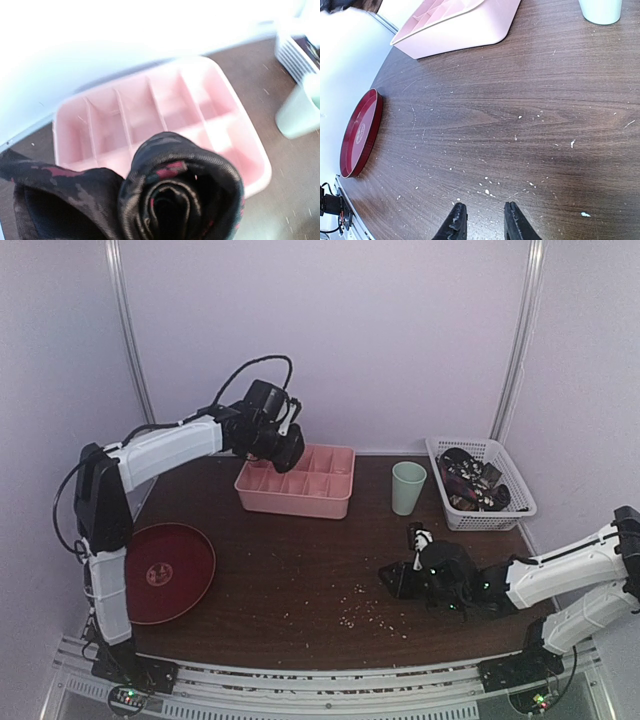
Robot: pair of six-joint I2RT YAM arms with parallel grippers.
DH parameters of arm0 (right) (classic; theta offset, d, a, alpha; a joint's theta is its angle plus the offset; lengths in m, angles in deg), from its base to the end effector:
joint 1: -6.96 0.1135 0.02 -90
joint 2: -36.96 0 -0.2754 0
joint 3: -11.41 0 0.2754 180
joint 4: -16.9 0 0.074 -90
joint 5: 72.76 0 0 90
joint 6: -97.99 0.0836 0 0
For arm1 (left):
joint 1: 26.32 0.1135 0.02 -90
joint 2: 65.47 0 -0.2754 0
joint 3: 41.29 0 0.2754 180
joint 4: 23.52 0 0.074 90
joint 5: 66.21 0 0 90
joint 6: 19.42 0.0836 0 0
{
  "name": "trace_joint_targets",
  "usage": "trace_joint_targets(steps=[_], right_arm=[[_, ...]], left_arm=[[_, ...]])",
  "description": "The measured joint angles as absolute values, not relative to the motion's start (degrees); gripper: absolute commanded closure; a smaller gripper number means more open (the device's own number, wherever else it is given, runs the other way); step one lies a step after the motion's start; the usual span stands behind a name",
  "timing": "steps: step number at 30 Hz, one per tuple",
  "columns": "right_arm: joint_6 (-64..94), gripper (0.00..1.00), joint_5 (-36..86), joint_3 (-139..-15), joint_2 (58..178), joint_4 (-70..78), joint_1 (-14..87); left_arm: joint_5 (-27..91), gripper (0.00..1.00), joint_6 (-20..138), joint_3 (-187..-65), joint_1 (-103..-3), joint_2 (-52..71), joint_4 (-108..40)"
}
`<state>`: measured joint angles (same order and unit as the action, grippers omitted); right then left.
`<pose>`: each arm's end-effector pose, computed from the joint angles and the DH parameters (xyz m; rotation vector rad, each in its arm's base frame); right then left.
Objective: Roll the ties
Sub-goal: Place the tie in the storage box.
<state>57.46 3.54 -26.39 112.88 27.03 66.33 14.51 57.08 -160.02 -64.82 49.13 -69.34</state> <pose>0.1733 0.2538 0.1378 -0.0312 2.1778 0.9100 0.4202 -0.3170 0.2796 0.4164 2.2654 -0.2846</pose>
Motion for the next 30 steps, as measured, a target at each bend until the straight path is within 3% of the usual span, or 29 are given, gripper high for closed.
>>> trace_joint_targets(steps=[7,16,30], right_arm=[[57.46,0.72,3.46,-25.99,111.18,25.46,66.33],[57.51,0.72,2.87,-24.03,109.56,25.22,66.33],[57.51,0.72,1.95,-24.03,108.90,24.93,66.33]], left_arm=[[13.77,0.84,55.42,-171.85,-61.48,61.26,-70.85],[15.45,0.85,53.63,-171.61,-60.93,67.95,-71.31],[16.80,0.88,50.51,-163.87,-60.98,66.64,-65.08]])
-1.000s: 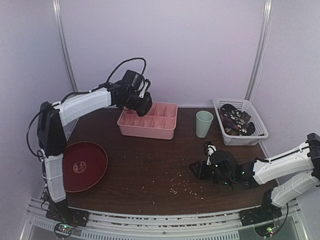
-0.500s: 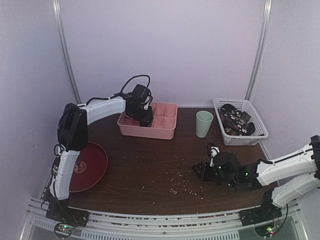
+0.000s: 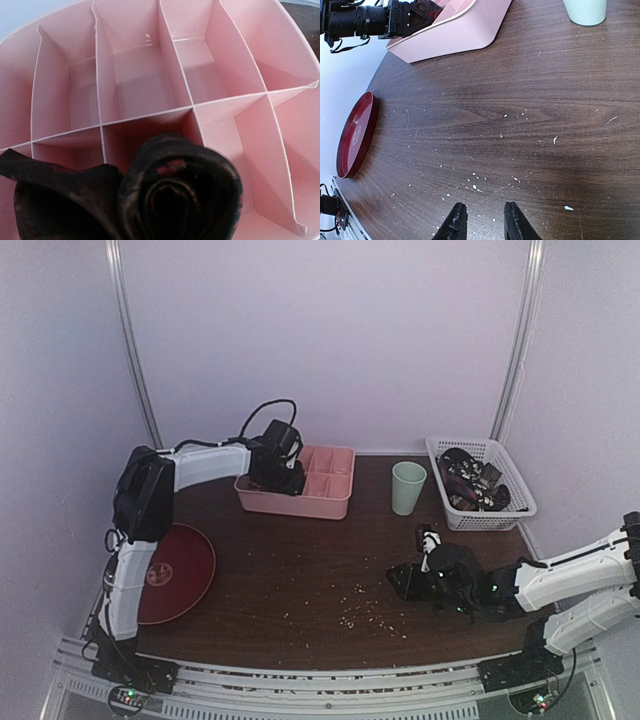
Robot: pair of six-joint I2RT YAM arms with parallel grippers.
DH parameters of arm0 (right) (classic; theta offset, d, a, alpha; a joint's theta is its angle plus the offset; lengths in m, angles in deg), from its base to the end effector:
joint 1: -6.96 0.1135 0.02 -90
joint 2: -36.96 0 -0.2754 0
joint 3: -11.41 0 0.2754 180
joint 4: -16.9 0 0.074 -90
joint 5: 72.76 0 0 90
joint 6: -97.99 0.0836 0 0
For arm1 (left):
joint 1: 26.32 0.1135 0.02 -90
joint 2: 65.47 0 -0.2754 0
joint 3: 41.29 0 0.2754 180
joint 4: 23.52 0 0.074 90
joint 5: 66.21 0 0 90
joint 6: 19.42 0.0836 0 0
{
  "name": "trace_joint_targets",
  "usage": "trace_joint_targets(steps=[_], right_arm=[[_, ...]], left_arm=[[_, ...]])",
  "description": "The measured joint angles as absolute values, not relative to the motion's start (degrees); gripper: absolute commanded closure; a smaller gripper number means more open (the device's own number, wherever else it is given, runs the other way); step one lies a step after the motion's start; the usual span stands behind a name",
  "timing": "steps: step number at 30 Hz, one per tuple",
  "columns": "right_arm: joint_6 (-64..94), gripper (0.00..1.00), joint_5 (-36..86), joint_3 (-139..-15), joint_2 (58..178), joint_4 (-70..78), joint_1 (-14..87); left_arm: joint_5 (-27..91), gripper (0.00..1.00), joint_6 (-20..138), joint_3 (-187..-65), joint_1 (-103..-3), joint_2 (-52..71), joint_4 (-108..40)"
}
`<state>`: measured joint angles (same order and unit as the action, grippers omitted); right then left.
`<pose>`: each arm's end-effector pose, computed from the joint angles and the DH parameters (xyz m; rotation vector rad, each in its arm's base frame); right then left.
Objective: Roll the ties
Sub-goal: Place the tie in the storage box.
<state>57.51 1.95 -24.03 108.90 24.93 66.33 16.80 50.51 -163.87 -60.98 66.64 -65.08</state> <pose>0.1677 0.2400 0.1378 -0.0135 2.1736 0.8802 0.4786 -0.3186 0.1501 0.2610 2.4584 -0.2672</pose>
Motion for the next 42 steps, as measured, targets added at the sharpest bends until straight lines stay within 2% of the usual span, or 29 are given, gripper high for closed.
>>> trace_joint_targets(steps=[8,26,36,39,42], right_arm=[[57.53,0.72,1.80,-24.03,108.62,24.36,66.33],[57.88,0.72,1.84,-23.53,108.38,23.95,66.33],[57.83,0.71,1.67,-23.53,103.94,20.50,66.33],[57.94,0.71,1.51,-23.53,103.26,20.17,66.33],[58.01,0.71,1.34,-23.53,102.74,19.75,66.33]], left_arm=[[16.30,0.88,49.24,-153.73,-61.70,60.72,-60.99],[13.53,0.88,43.90,-153.82,-63.29,62.86,-58.17],[11.91,0.89,43.16,-144.46,-66.31,57.99,-54.24],[11.76,0.86,43.23,-142.41,-67.69,56.30,-55.29],[11.91,0.78,43.20,-142.19,-68.50,55.91,-56.49]])
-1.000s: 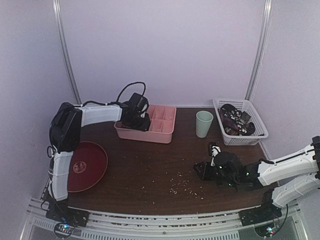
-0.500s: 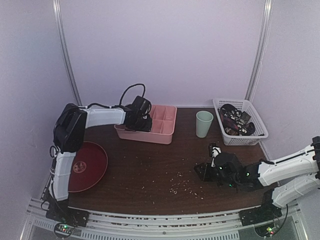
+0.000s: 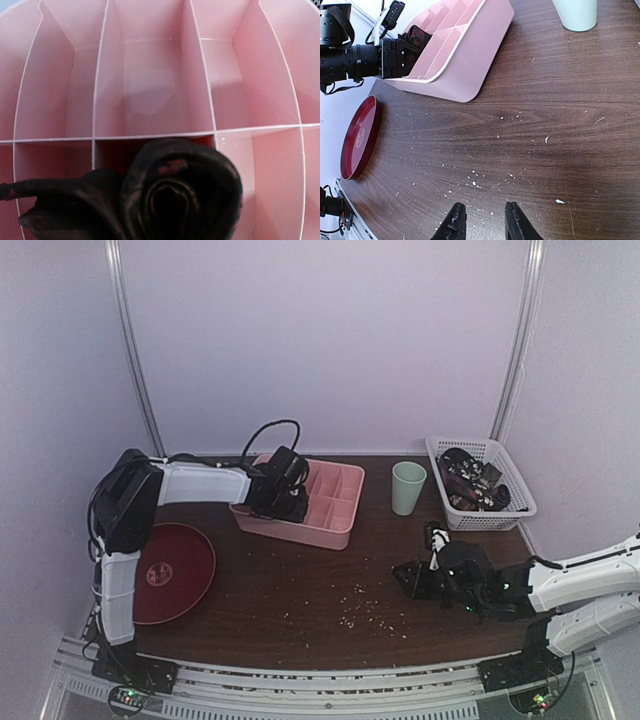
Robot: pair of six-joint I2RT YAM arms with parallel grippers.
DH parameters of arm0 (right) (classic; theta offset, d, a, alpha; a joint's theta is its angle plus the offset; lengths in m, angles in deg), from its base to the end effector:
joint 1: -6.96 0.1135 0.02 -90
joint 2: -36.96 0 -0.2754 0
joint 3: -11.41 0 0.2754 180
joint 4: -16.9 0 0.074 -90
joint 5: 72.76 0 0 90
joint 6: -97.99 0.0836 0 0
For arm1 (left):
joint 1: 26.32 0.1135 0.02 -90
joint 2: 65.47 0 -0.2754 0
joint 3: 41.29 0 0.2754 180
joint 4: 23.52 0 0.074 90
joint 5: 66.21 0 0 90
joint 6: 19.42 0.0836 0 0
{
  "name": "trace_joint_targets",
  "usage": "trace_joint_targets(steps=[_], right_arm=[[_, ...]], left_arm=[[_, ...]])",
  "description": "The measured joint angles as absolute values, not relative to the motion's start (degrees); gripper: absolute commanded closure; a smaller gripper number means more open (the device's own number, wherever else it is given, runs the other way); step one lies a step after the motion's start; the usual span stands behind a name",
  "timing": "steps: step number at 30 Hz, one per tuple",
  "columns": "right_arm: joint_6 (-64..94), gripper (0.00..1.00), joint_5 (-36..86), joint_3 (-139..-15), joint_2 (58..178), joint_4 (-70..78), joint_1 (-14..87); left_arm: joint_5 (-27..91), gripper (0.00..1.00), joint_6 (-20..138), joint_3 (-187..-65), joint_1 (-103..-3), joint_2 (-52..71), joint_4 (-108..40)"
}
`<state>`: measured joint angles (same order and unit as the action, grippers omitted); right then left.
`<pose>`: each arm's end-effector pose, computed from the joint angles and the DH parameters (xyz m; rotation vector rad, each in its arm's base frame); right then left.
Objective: Roll the ties
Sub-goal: Place the tie in the storage box.
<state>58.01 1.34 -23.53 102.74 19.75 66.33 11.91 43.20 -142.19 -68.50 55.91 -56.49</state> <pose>0.1623 0.2291 0.1510 0.0046 2.1635 0.8834 0.3926 -0.3325 0.1271 0.2360 2.4822 -0.2565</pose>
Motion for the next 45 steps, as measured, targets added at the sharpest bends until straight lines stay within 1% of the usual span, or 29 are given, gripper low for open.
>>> trace_joint_targets(steps=[3,8,11,14,18,26,32,37,42,45], right_arm=[[58.25,0.71,1.10,-23.53,102.39,19.21,66.33],[58.60,0.71,0.79,-23.53,101.80,18.94,66.33],[58.75,0.71,0.73,-23.53,101.80,18.92,66.33],[58.75,0.71,0.66,-23.53,101.78,18.92,66.33],[58.80,0.71,0.27,-23.37,101.76,18.94,66.33],[58.84,0.71,-0.59,-21.71,99.53,18.73,66.33],[58.82,0.71,-0.85,-21.36,97.19,17.68,66.33],[58.77,0.71,-1.64,-21.27,95.55,17.00,66.33],[58.77,0.71,-1.88,-21.25,95.33,16.36,66.33],[58.77,0.71,-1.88,-21.25,95.35,16.32,66.33]], left_arm=[[12.19,0.74,43.64,-143.13,-68.56,56.54,-57.26],[12.37,0.70,44.08,-145.66,-68.54,57.99,-59.55],[12.37,0.66,44.10,-145.95,-68.54,58.01,-60.23],[12.54,0.64,44.10,-146.25,-68.54,58.01,-61.10],[13.26,0.56,44.10,-146.47,-68.65,57.96,-62.28],[13.55,0.51,44.14,-147.67,-68.65,57.85,-64.64],[13.72,0.45,43.99,-149.58,-68.65,57.85,-67.31],[14.01,0.44,43.99,-150.28,-68.65,57.85,-68.73],[14.64,0.52,44.12,-150.47,-68.87,57.85,-69.34],[15.14,0.53,44.25,-150.67,-68.91,57.85,-69.82]])
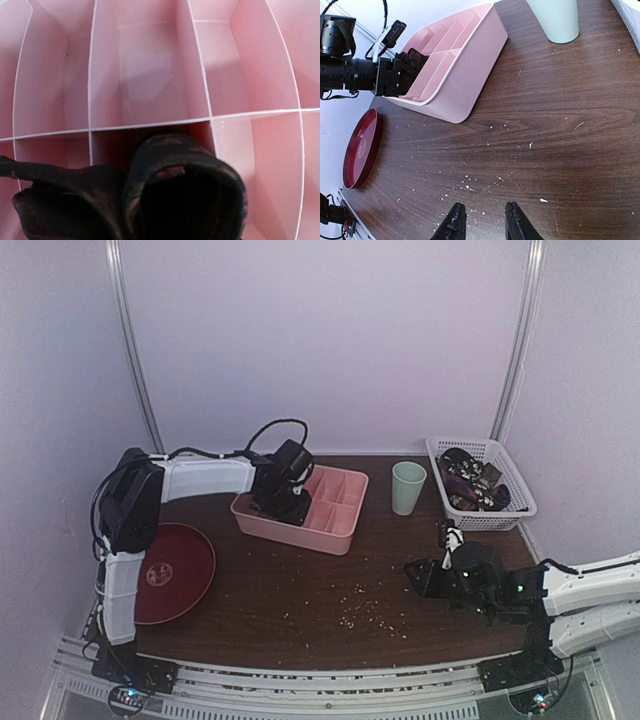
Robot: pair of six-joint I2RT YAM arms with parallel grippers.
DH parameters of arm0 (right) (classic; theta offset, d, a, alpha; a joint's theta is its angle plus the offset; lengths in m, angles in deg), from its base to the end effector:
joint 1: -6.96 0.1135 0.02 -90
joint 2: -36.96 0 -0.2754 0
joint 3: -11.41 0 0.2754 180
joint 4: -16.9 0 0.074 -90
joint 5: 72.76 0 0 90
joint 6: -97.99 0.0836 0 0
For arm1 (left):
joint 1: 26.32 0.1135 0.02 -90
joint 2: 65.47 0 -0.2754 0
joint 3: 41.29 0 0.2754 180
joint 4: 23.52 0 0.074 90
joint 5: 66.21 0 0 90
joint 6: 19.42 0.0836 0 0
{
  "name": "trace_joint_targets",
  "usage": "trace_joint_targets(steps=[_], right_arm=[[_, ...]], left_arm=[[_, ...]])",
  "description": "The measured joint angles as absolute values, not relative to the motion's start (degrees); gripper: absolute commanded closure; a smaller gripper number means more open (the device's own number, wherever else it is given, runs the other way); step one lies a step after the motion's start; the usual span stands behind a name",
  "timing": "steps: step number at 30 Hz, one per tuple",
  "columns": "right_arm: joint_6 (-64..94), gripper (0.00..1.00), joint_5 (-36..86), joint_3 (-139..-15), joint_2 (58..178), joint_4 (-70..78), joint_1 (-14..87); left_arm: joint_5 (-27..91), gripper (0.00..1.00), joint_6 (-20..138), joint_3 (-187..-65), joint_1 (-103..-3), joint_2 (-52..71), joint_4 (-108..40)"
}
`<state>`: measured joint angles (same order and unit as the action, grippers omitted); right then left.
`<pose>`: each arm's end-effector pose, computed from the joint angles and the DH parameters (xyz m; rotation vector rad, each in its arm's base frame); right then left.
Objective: Roll the ties
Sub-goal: Place the tie in the storage box.
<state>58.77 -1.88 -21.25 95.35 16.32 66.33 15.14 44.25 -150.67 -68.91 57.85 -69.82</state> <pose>0.1565 0.2105 0.1607 0.0620 2.1165 0.8694 0.3886 -0.3402 0.1413 0.3185 2.6018 -0.2306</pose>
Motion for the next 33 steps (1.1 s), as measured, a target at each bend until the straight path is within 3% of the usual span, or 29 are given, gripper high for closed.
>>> trace_joint_targets(steps=[7,22,33], right_arm=[[58.73,0.71,-1.88,-21.25,95.35,16.28,66.33],[58.42,0.72,-1.85,-21.25,95.18,15.71,66.33],[57.86,0.73,-1.85,-21.25,93.60,15.21,66.33]], left_arm=[[15.71,0.43,44.30,-150.87,-69.24,57.88,-70.89],[15.67,0.36,44.36,-151.22,-69.22,57.70,-71.33],[15.17,0.36,44.52,-152.05,-69.22,57.61,-72.21]])
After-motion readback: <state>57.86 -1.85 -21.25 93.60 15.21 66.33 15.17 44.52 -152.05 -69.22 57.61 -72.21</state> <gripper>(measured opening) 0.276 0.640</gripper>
